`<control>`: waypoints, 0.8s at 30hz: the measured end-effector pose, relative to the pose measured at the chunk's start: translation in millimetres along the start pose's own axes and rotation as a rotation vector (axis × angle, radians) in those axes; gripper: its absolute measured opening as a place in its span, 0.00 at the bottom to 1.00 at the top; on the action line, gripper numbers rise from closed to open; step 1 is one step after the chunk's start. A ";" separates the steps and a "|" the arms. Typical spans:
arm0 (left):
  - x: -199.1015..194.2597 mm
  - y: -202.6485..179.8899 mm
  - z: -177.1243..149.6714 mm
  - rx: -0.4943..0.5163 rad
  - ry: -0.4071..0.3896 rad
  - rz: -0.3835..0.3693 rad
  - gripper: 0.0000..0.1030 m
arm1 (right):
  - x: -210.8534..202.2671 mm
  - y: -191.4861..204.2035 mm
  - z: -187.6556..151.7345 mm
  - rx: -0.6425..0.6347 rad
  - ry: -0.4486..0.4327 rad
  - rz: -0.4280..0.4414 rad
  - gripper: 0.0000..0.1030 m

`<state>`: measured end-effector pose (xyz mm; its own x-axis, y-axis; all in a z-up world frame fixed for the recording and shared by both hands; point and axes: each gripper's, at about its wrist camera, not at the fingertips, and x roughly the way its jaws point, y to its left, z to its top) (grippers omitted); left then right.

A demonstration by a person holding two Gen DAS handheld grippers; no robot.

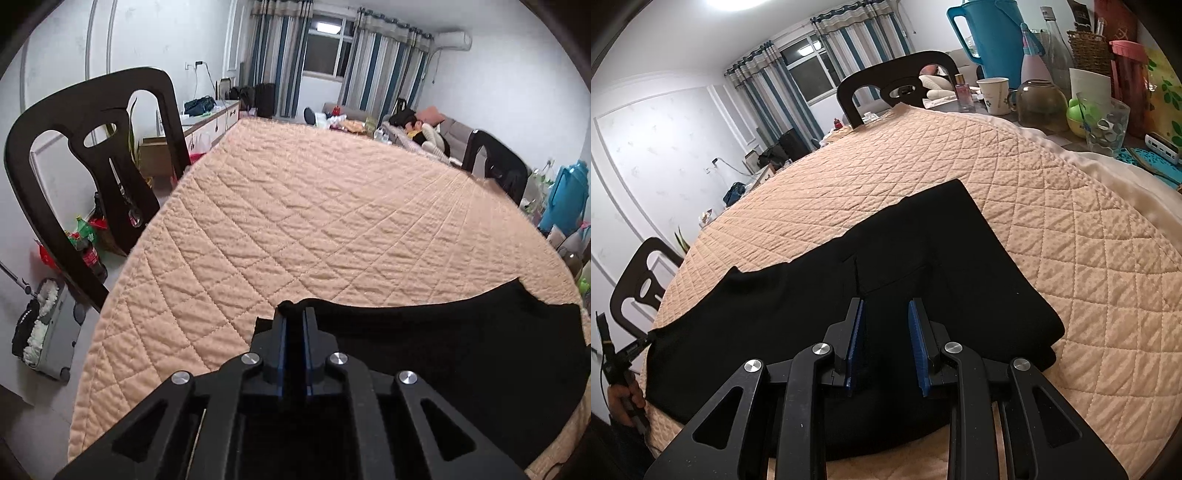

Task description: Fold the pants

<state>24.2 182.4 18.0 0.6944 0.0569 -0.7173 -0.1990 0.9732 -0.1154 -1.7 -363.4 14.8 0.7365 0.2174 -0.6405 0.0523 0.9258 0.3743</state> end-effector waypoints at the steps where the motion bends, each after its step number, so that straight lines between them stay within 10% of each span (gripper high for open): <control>1: 3.9 -0.8 -1.1 0.005 0.013 0.007 0.13 | 0.1 -0.7 -0.5 0.003 0.000 -0.001 0.24; 7: -9.4 16.6 0.0 -0.083 -0.011 0.087 0.16 | -2.6 -8.3 -3.5 0.013 -0.001 -0.016 0.24; 16: -51.8 -14.3 -40.0 -0.050 -0.017 -0.102 0.16 | -10.0 -15.1 -10.3 -0.044 -0.001 -0.035 0.24; 24: -62.3 -24.7 -79.3 -0.001 0.028 -0.079 0.16 | -18.2 -15.2 -21.7 -0.122 -0.006 -0.035 0.24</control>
<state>-69.0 137.2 11.1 0.6882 -0.0268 -0.7250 -0.1449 0.9741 -0.1735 -30.5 -374.8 6.2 0.7400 0.1827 -0.6473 -0.0043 0.9637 0.2671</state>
